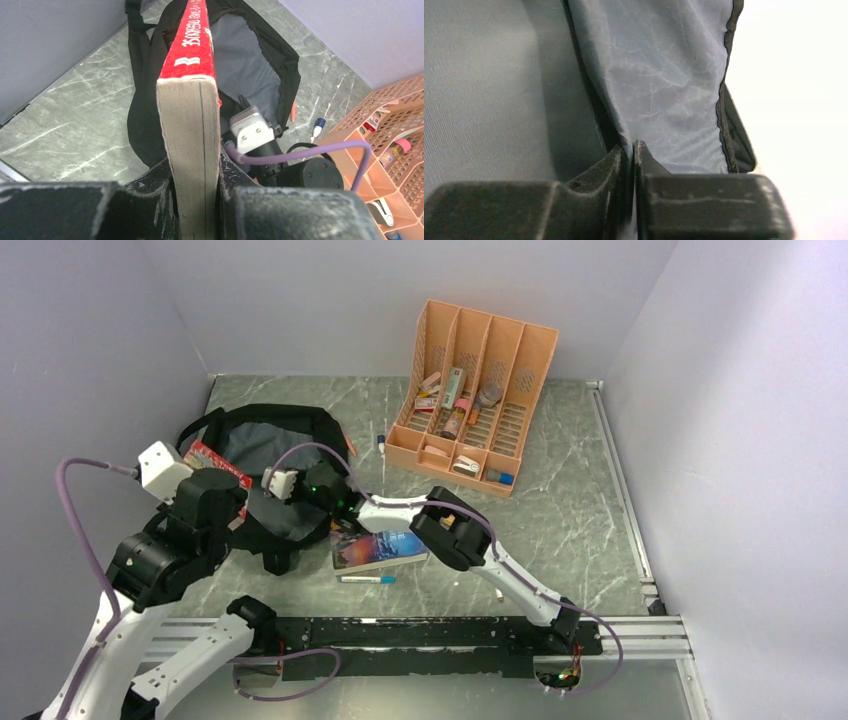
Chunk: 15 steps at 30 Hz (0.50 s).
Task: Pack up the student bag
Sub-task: Place the book in the student bag.
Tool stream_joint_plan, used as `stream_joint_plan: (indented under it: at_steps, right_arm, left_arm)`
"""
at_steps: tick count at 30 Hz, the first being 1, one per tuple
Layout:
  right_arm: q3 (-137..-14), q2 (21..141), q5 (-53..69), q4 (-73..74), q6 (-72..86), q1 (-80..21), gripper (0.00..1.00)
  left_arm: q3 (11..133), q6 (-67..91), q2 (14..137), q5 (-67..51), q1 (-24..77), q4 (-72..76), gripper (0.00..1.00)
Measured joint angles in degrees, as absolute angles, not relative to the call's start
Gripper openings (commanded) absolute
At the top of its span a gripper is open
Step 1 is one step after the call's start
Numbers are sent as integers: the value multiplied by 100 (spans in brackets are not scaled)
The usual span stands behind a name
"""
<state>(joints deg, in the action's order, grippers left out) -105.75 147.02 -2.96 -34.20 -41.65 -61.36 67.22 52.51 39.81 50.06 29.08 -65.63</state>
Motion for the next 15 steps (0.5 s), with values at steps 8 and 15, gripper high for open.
stream_joint_plan:
  at_steps: [8,15]
  right_arm:
    - [-11120,14682,384,-2558,-3229,-5887,0]
    - [-11806,14630,930,-1752,-2449,-5655,0]
  left_arm:
    - [6458,5612,3441,4886,2908,-6608,5]
    - [6173,5739,3343,4510,2908,-6364,5]
